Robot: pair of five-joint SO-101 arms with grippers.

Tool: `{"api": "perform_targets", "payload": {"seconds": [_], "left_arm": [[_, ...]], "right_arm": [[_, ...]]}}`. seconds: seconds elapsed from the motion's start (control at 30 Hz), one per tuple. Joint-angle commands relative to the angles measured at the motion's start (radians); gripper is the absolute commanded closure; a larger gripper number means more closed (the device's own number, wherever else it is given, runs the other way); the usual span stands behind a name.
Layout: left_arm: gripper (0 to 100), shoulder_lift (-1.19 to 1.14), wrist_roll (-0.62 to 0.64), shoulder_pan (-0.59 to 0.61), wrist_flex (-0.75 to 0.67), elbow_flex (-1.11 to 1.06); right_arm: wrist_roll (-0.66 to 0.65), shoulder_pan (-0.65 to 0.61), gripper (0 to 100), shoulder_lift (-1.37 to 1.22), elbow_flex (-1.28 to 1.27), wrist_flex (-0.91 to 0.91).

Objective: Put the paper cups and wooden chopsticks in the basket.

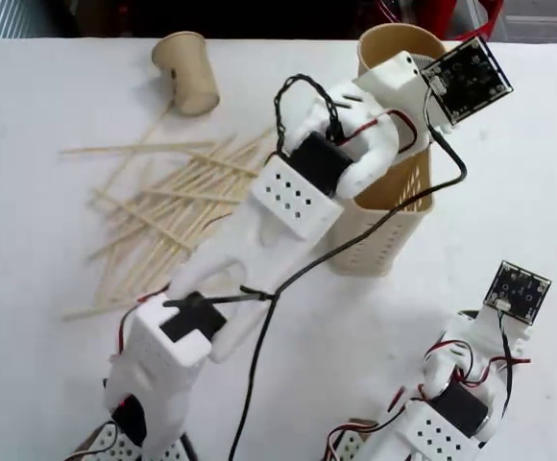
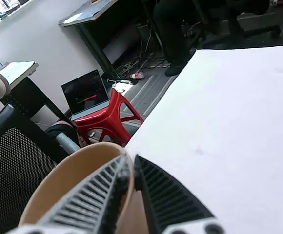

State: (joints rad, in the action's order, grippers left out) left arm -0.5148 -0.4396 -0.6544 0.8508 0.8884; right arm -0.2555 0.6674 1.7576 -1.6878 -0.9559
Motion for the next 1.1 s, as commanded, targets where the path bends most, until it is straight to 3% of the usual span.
{"api": "perform_targets", "payload": {"seconds": [0.0, 0.23, 0.7, 0.87, 1.07], "left_arm": [[98, 0.019, 0.005, -0.013, 0.002, 0.011], [89, 0.013, 0.009, -0.012, 0.097, 0.055], [89, 0.012, 0.006, 0.031, 0.422, 0.453], [96, 0.018, 0.011, 0.213, 0.531, 0.545], [98, -0.028, 0.014, 0.536, 0.525, 0.531]], "right_arm": [[-0.012, 0.007, 97.8, -0.007, -0.006, 0.01], [-0.012, 0.007, 97.8, -0.007, -0.006, 0.01], [-0.012, 0.007, 97.8, -0.007, -0.006, 0.01], [-0.012, 0.007, 97.8, -0.007, -0.006, 0.01], [-0.012, 0.007, 97.8, -0.007, -0.006, 0.01]]}}
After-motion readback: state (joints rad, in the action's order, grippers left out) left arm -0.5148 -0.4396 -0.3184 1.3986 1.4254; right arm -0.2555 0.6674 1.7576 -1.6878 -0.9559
